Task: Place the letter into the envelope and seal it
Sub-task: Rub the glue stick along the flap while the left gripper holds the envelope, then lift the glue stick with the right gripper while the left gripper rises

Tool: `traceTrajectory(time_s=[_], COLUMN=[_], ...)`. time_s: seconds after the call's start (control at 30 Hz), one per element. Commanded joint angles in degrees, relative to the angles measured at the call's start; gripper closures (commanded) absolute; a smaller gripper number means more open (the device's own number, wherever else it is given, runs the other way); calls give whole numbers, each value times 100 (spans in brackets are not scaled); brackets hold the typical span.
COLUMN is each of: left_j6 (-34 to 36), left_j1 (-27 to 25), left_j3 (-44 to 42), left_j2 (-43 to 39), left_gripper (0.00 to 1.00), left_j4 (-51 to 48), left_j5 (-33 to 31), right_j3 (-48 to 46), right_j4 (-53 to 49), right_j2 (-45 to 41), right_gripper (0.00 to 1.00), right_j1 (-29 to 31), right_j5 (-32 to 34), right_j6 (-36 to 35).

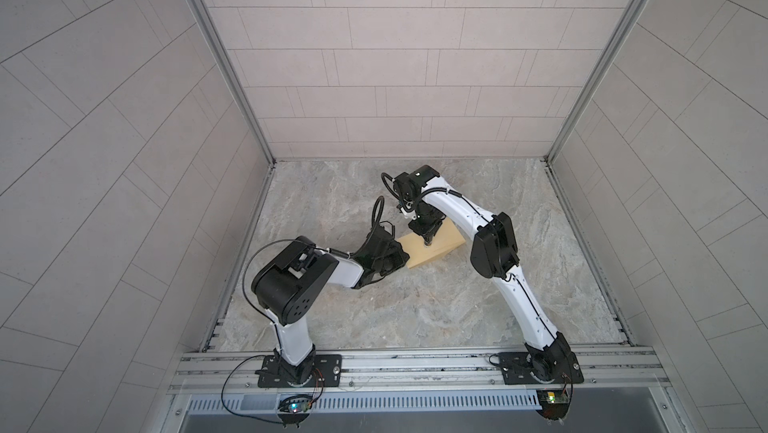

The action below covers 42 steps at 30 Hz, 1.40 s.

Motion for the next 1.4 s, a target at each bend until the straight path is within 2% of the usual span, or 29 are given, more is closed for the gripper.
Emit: traceTrajectory(time_s=[0.0, 0.47, 0.8, 0.9, 1.2, 1.37], left_j6=[55, 44, 29, 29, 38, 55], left_j1=[-24, -22, -27, -29, -30, -29], left_j3=[-12, -38, -75, -77, -98, -104], left_j2=[249, 257, 187, 183, 156, 121], left_gripper=[100, 100, 100, 100, 100, 100], left_j4=[-562, -538, -546, -560, -592, -618], left_j5=[-227, -221, -271, -277, -321, -361], right_j3=[38, 41, 46, 48, -369, -819], right_j4=[-244, -407, -201, -86, 870, 1297], right_j2=[230, 344, 321, 173, -1058, -1612], right_gripper=[100, 100, 100, 100, 100, 100], right_j1=[-120, -606, -629, -629, -877, -1106], right_j5=[620, 960, 565, 203, -1831, -2546], right_j6=[83, 199, 184, 104, -12, 34])
